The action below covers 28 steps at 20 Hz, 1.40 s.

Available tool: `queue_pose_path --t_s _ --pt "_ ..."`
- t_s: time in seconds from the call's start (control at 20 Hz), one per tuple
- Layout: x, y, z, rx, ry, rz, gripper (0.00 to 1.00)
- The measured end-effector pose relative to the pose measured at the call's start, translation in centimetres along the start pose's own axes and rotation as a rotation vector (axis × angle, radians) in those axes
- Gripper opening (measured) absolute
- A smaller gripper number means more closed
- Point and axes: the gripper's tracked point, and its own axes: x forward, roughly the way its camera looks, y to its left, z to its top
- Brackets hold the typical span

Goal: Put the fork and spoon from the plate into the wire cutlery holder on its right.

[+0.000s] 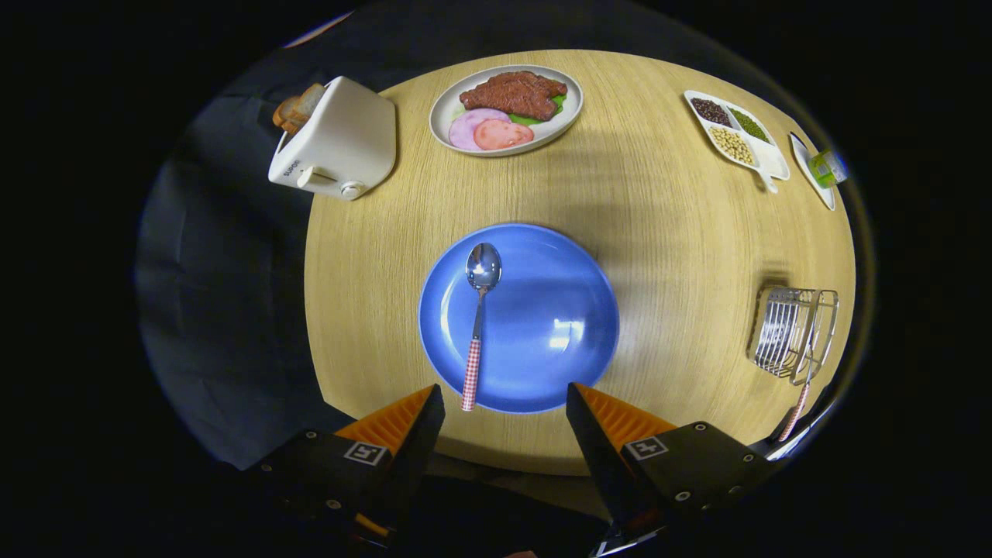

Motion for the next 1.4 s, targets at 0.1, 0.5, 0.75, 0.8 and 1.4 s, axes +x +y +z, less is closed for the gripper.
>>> queue_pose_path --t_s 0.1,0.5,0.75,0.8,1.4 --pt "1.6 1.0 0.3 0.001 0.008 -0.023 0.96" --pt "7.2 3.4 0.7 -0.058 0.020 -0.137 0.90" --pt "9.1 3.5 1.1 -0.059 -0.004 -0.208 0.65" --pt "9.4 3.3 0.9 -0.058 -0.006 -0.225 0.58" --pt "10.4 1.4 0.9 -0.018 -0.056 -0.266 0.07"
